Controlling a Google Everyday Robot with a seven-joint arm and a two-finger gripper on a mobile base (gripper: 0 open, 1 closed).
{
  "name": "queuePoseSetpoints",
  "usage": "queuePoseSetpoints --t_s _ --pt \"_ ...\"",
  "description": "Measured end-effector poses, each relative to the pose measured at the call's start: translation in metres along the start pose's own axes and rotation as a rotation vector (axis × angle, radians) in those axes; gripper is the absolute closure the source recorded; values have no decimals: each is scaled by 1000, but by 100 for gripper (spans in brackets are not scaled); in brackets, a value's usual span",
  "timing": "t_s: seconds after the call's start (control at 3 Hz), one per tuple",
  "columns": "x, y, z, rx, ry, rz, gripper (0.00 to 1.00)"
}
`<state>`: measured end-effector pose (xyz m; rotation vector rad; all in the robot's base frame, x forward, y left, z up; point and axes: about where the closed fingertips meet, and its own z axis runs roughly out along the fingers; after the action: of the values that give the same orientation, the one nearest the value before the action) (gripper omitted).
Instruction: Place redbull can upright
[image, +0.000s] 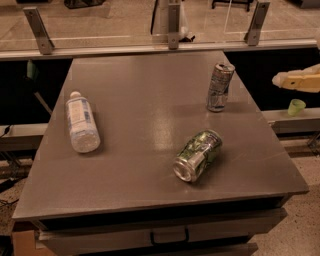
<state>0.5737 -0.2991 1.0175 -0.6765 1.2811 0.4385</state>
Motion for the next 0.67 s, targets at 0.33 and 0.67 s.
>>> queuePoseSetpoints --t_s 0.33,0.67 --pt "-62 -8 -2 -40 -49 -199 0" --pt "-161 -39 -38 77 -170 -492 0"
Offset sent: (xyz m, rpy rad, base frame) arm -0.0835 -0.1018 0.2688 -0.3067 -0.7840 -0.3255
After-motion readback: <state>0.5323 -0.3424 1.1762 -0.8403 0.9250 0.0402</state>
